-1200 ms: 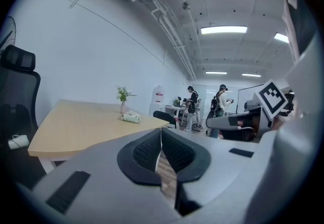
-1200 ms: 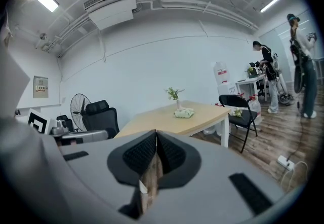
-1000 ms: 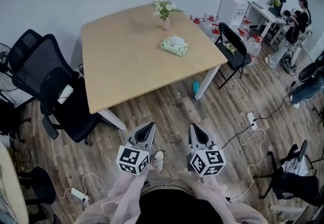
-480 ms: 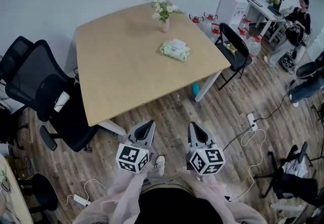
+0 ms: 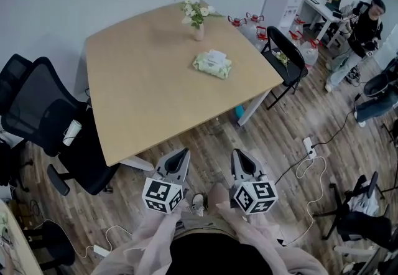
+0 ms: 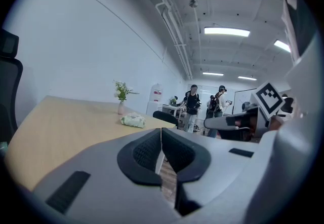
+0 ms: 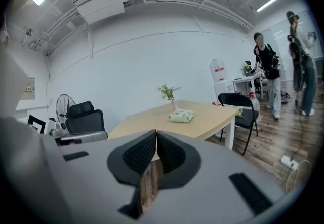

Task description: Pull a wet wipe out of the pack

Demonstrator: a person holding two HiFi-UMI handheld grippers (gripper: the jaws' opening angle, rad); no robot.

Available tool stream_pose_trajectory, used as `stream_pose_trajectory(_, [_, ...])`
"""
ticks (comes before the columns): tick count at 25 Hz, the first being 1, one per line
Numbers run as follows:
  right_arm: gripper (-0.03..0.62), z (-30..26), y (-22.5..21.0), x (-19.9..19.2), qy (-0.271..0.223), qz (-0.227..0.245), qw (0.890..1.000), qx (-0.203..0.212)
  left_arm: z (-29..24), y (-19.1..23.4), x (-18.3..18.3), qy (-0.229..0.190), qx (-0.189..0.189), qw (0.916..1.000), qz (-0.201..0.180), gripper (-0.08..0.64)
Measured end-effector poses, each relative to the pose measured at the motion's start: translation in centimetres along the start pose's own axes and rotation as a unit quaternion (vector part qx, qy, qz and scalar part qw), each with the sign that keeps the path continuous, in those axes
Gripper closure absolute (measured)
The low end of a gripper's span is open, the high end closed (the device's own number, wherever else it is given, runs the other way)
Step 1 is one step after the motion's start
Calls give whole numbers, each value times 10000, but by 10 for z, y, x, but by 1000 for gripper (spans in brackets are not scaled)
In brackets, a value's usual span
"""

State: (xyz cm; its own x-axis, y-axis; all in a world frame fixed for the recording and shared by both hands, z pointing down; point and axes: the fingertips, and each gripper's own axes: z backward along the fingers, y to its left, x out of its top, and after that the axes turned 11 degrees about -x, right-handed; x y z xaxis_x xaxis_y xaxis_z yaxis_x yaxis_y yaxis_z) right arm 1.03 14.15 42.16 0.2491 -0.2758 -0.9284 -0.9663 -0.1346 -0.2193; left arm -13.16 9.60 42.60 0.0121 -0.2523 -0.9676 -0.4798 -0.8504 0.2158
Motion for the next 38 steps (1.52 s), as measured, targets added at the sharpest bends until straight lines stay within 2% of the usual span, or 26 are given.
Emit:
stream_pose_trajectory(17, [578,-74,-19,22,67,31,9999,89,-64,41,12,48,-36,10000,18,546])
stream_pose_trajectory(29, [578,-148,-55,62,-23,100,9995,295,-148,80,40,-10,21,10000,-87,546])
stream_pose_trajectory(38, [578,-206,-82,83,89,121,9992,382,-200,109,48,69,163,9998,4,545])
